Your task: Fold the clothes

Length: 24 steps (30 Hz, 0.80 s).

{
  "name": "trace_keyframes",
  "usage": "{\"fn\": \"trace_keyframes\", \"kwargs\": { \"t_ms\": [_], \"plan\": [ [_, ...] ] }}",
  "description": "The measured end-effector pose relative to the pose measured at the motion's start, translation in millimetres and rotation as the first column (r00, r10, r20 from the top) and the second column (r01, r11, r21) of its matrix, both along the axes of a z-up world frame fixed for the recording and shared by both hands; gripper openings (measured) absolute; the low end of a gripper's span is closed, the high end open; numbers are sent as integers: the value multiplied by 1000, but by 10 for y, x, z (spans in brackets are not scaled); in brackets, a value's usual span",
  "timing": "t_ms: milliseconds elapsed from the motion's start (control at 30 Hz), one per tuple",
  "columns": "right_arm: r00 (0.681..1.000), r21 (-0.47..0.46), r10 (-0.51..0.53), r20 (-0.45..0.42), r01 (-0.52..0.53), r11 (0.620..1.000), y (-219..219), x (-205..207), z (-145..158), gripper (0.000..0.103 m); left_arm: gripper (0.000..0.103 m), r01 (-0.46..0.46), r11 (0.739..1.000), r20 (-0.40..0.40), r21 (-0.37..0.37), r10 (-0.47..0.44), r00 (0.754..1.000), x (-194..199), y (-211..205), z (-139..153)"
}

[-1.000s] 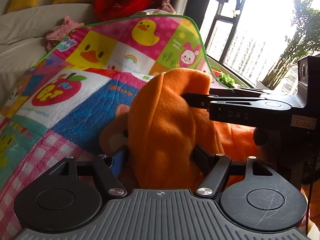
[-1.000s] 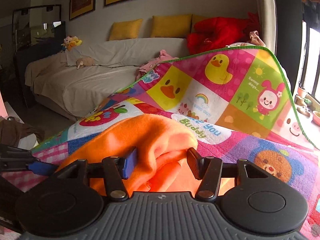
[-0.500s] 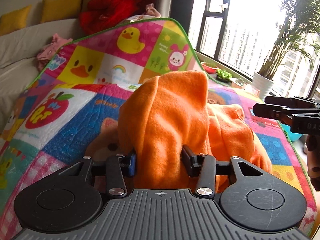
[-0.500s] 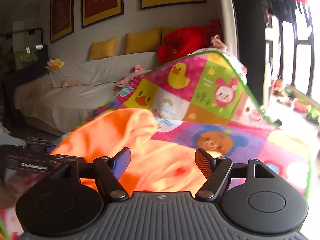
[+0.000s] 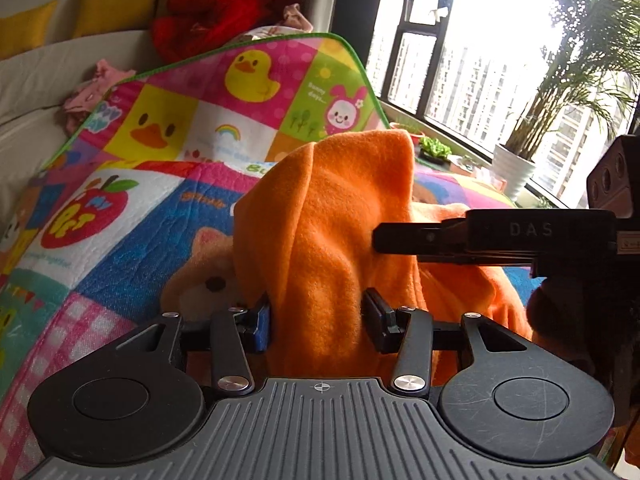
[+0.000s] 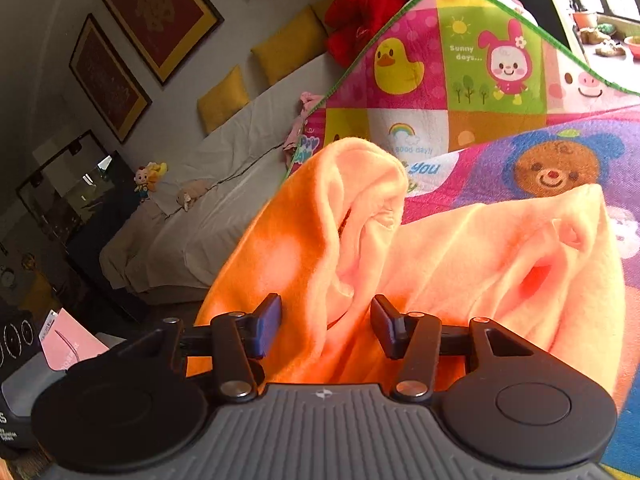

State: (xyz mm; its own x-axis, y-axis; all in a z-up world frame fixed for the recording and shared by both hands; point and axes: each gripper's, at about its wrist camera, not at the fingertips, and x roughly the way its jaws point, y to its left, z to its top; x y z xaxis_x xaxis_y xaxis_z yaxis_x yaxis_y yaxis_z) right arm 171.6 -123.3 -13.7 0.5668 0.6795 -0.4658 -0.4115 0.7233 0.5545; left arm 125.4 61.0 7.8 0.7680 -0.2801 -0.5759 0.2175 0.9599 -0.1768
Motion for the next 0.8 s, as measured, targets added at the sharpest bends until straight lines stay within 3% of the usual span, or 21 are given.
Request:
{"fn": "trace_keyframes", "kwargs": {
  "t_ms": [100,233,433,533,633,700,800],
  "plan": [
    [1000,-14,26,14,-25,1000,106,23,1,49,53,-4,1000,-4,-11,4,1000,-1,26,-11],
    [996,-30,35,77,-33,999,165,-57,119,19,59,-3,999,-5,-33,3,1000,-8,65,1],
    [956,-57,-30,290,48,997,-254,-344,624,15,64,107,991,94,-83,-99,991,-67,-191,312],
    [939,-76,-94,331,126,989,-633,-433,743,15,73,187,978,150,-95,-172,974,-96,-383,485],
    [939,-142,-172,297,221,965,-967,-413,599,15,92,262,961,210,-92,-239,948,-138,-575,635],
    [941,-221,-222,254,280,934,-1115,-356,376,15,95,266,960,236,-83,-241,941,-144,-621,686],
    [934,-338,-293,204,348,874,-1308,-281,36,13,95,174,982,162,-71,-161,973,22,-628,593]
  ]
}}
